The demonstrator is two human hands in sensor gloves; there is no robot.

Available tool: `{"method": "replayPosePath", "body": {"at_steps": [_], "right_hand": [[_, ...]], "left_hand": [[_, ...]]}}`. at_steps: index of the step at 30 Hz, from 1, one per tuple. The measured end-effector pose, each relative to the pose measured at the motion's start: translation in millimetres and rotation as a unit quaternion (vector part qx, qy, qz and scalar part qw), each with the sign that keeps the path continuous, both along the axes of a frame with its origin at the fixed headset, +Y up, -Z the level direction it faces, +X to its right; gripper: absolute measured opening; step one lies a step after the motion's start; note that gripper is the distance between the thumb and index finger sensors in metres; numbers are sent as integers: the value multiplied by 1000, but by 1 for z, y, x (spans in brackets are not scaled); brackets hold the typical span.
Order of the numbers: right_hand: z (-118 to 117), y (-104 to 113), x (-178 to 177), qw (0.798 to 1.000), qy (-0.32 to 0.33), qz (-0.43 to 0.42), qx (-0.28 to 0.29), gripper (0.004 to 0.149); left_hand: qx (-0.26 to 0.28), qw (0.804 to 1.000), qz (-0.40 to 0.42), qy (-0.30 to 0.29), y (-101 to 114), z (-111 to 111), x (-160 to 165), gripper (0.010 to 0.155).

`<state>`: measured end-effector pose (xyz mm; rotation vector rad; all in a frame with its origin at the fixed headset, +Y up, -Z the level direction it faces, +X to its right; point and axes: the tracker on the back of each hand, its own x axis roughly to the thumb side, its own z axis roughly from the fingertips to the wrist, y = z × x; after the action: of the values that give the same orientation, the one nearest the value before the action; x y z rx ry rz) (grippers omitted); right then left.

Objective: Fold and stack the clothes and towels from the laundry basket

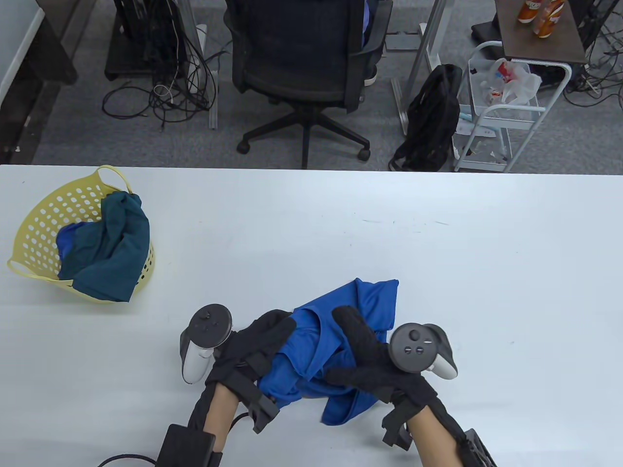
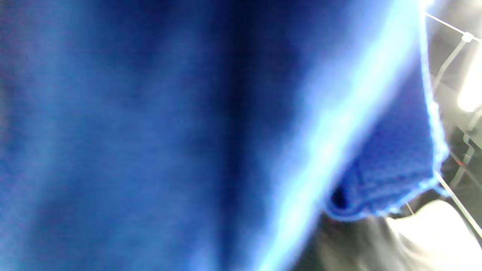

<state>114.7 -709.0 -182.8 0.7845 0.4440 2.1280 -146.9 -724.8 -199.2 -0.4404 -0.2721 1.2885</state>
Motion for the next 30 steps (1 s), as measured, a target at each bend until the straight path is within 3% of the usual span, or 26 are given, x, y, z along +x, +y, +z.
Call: {"method": "replayPosePath", "body": {"at_steps": [2, 3, 5, 6, 9, 11, 13, 15, 18, 22, 24, 25, 27, 28, 30], "right_hand": [[-1, -3, 1, 986, -99, -132, 37, 46], [-2, -4, 4, 975, -122, -185, 29, 42], [-4, -7, 15, 950, -145, -272, -59, 42], [-4, -7, 25, 927, -174, -314, -112, 42], [-5, -5, 44, 895, -251, -349, -120, 42], [-6, -2, 52, 890, -259, -354, -128, 42], [-6, 0, 60, 880, -277, -362, -136, 43], [-5, 3, 67, 867, -299, -375, -135, 43], [-4, 8, 75, 851, -324, -392, -129, 43], [0, 12, 74, 826, -299, -449, -165, 44], [2, 15, 71, 812, -269, -482, -188, 44], [3, 17, 73, 810, -275, -484, -182, 44], [4, 22, 80, 822, -297, -461, -150, 44], [5, 25, 86, 837, -319, -428, -121, 43], [5, 30, 98, 853, -358, -372, -77, 42]], "left_hand": [[0, 999, 30, -32, 0, 0, 0, 84], [0, 999, 33, -31, -1, 0, -1, 90], [6, 1000, 18, -8, -3, -2, -8, 99], [16, 1000, -11, 25, -5, -3, -13, 100], [44, 989, -105, 91, -8, -6, -29, 101], [53, 992, -107, 47, -5, -6, -31, 106], [36, 992, -92, -75, 3, -5, -23, 114], [25, 973, -124, -193, 16, 2, -6, 125], [78, 947, -216, -223, 29, 18, 26, 132], [99, 900, -349, -241, 16, 34, 74, 135], [127, 885, -419, -158, 4, 33, 80, 128], [156, 892, -412, -100, -1, 30, 75, 116], [171, 935, -304, -68, -5, 20, 56, 76], [148, 965, -201, -75, -7, 14, 42, 61], [80, 992, -30, -89, -11, 5, 21, 51]]}}
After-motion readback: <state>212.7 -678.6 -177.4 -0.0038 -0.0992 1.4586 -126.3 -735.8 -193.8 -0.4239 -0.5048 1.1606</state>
